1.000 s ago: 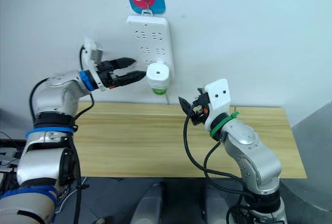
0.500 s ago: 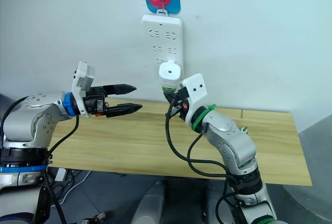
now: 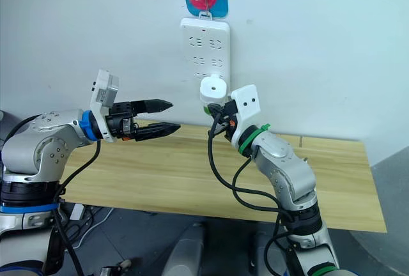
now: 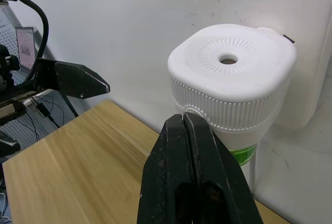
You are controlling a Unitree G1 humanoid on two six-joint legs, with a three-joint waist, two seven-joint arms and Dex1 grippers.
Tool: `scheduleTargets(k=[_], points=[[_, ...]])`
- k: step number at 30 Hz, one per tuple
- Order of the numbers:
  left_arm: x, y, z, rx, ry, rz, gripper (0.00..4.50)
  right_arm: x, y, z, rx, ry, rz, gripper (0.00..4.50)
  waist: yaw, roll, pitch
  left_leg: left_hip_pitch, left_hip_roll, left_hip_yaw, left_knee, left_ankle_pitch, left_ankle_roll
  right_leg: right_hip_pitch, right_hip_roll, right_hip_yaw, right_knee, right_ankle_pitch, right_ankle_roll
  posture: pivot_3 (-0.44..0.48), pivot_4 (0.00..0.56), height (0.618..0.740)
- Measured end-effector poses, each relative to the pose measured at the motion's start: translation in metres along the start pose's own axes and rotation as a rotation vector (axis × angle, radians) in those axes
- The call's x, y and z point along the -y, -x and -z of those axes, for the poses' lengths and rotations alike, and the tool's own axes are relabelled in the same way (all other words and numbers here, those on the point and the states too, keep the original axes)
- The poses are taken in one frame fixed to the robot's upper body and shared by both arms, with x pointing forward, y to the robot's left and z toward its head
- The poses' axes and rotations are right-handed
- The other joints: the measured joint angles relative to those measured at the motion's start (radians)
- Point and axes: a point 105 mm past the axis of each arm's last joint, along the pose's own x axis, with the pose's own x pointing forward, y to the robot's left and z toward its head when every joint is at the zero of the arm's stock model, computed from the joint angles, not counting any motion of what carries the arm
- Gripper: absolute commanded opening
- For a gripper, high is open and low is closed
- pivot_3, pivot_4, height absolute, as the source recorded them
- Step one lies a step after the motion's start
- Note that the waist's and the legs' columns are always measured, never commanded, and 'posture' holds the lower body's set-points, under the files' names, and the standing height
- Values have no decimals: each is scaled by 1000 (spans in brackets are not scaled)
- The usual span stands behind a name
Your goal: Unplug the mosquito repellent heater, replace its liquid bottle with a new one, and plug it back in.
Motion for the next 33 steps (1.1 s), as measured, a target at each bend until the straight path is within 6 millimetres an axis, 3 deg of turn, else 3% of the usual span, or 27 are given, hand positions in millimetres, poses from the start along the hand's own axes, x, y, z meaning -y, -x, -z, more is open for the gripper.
scheduleTargets(k=[26, 29, 33], points=[[-7, -4, 2, 3, -5, 0, 4500, 3, -3, -1, 13, -46, 82, 18, 3, 0, 0, 1, 1, 1, 1, 0, 0, 0, 0, 1, 1, 1, -2, 334, 231, 740], [-7, -4, 1, 4, -8, 8, 4500, 4, 4, 0, -14, -15, 47, 18, 4, 0, 0, 1, 0, 1, 1, 0, 0, 0, 0, 1, 0, 1, -2, 333, 231, 740], [-15, 2, 7, -17, 3, -22, 4500, -1, 30, 4, -88, 43, -87, 18, 3, 0, 0, 0, 0, 2, 0, 0, 0, -1, 0, 1, -1, 1, -2, 341, 229, 740]])
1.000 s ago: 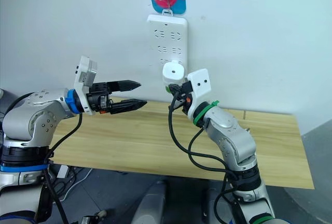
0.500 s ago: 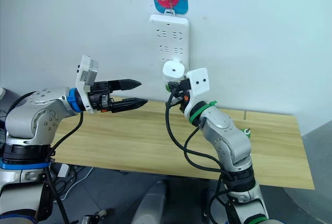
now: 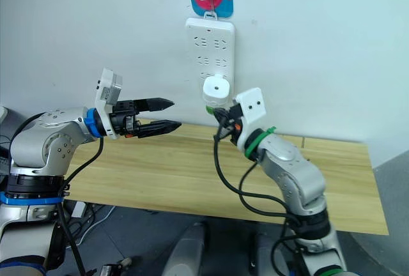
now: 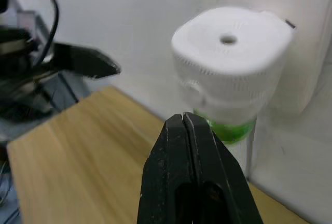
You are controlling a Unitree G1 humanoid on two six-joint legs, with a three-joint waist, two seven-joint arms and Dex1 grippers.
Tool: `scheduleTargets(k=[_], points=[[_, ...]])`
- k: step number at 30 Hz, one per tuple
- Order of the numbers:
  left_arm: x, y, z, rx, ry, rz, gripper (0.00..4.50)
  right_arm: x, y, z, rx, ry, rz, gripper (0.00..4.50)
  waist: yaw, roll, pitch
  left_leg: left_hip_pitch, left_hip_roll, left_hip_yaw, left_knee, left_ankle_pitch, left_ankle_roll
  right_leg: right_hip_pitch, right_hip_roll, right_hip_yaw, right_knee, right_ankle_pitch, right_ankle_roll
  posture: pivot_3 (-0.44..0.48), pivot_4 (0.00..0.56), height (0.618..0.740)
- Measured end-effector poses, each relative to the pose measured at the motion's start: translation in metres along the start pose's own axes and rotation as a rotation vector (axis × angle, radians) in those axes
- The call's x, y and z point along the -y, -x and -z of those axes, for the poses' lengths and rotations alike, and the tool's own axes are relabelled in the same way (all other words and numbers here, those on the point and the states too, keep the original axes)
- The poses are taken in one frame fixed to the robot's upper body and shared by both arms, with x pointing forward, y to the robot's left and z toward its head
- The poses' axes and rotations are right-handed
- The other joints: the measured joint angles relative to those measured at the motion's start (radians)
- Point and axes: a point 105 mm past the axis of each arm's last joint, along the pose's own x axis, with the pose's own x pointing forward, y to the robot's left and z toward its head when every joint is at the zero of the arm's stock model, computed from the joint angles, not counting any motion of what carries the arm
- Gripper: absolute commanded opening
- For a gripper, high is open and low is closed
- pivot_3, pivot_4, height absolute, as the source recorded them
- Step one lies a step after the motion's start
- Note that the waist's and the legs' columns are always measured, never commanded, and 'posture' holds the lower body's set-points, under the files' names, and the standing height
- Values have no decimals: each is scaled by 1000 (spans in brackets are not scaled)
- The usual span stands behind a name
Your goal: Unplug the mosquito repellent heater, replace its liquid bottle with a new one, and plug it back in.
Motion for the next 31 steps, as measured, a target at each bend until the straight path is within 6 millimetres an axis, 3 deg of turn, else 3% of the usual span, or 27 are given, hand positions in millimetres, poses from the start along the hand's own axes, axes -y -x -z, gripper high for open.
scheduleTargets(k=[3, 6, 12, 17, 28, 31], points=[[-5, 6, 3, -20, -6, -21, 4500, -5, 16, -4, -21, 38, -76, 18, 0, 0, 0, 0, 1, 0, -1, 0, 0, -1, 1, 0, 0, 0, 0, 352, 225, 740], [-16, 18, 6, -69, -43, -87, 4500, 11, 38, -13, -47, 79, -82, 613, 1, 0, 0, 0, 1, 0, -1, 0, 0, -1, 1, 0, 1, 0, 0, 363, 222, 740], [-47, 60, 11, -177, -101, -278, 4500, 81, 103, -24, -142, 199, 131, 2742, 14, 0, 0, 0, 0, 2, -1, 0, 0, -1, 0, 1, -1, 0, 0, 395, 211, 740], [-60, 74, 10, -199, -133, -338, 4500, 109, 140, -21, -206, 232, 208, 4466, 30, 0, 0, 0, 0, 3, -1, 0, 0, -1, 0, 1, 0, 0, 0, 390, 199, 740], [-73, 87, 18, -224, -167, -390, 4500, 153, 194, -23, -197, 209, 398, 4466, 48, 0, 0, 0, -1, 4, 3, 0, 0, 0, 0, 2, 1, 1, 1, 390, 176, 740], [-74, 88, 21, -226, -162, -395, 4500, 158, 200, -22, -205, 228, 431, 4466, 54, 0, -1, 0, 0, 4, 3, 0, 0, 0, 0, 2, 1, 1, 1, 390, 175, 740]])
